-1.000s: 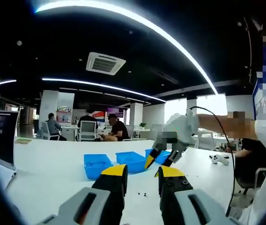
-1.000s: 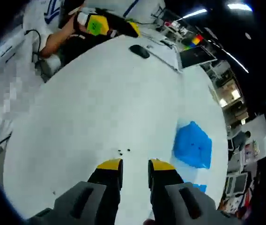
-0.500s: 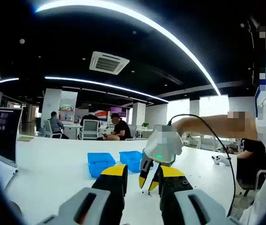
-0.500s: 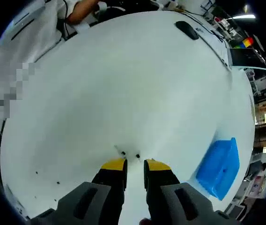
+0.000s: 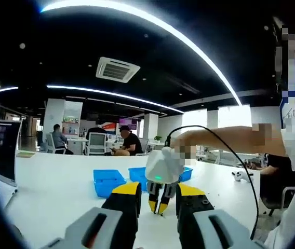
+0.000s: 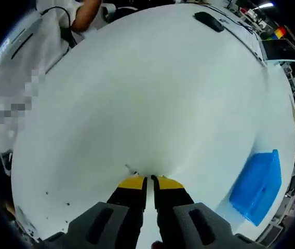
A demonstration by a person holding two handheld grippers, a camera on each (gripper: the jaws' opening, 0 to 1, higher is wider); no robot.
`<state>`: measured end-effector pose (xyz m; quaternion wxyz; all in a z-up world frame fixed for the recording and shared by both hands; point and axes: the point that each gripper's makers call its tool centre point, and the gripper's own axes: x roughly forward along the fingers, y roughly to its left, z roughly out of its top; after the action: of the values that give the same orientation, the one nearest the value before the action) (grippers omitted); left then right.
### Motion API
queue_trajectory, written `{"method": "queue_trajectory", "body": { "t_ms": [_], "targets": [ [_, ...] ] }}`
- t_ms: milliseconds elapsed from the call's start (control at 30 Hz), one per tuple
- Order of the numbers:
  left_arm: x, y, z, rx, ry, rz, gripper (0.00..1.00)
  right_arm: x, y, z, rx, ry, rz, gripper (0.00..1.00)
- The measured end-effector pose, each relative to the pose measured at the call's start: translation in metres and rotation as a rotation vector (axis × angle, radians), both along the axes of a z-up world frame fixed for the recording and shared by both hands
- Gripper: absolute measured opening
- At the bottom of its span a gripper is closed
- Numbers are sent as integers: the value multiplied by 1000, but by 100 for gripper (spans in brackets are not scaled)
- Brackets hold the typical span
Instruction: Pick up the resistors one by one and place each resistor into its matching bin, sorting the parts by color and model until every resistor is separated into the correct bin for its type
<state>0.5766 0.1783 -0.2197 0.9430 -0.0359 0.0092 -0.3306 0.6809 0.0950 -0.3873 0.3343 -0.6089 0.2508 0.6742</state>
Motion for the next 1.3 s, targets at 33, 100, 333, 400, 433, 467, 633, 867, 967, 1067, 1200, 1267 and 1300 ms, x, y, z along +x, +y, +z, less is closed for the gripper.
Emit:
{"method": "queue_trajectory", "body": {
  "t_ms": [33,100,333,400,433,467,633,867,967,1067,1200,1267,1300],
  "targets": [
    [0,1,-1,1,2,3,28,0,1,0,-9,1,0,9],
    [1,1,-1,0,3,5,28,0,1,0,-25,0,-1,9],
    [1,1,-1,5,1,0,28,2,3,-1,-22,0,-60,4],
    [0,2,0,4,-2,0,28,1,2,-1,4,-4,-77,4],
    [0,2,1,4,-3,0,28,0,5,1,40,3,-101,4],
    [0,3,1,5,-4,1,28,0,8,6,73,-4,-106,4],
    [-1,3,3,0,-10,0,28,14,13,59,336,-63,-221,4],
    [0,-1,4,1,-11,-3,28,17,-22,119,646,-118,-396,4],
    [0,-6,2,6,-5,-9,28,8,-53,139,782,-135,-484,4],
    [0,-8,2,8,-4,-11,28,-1,-90,155,924,-149,-609,4],
    [2,-13,-3,16,3,-17,28,-19,-125,169,1083,-112,-763,4],
    [3,-14,-6,24,10,-20,28,-30,-143,172,1136,-133,-825,4],
    [3,-14,-7,25,13,-20,28,-33,-151,175,1175,-166,-854,4]
  ]
}}
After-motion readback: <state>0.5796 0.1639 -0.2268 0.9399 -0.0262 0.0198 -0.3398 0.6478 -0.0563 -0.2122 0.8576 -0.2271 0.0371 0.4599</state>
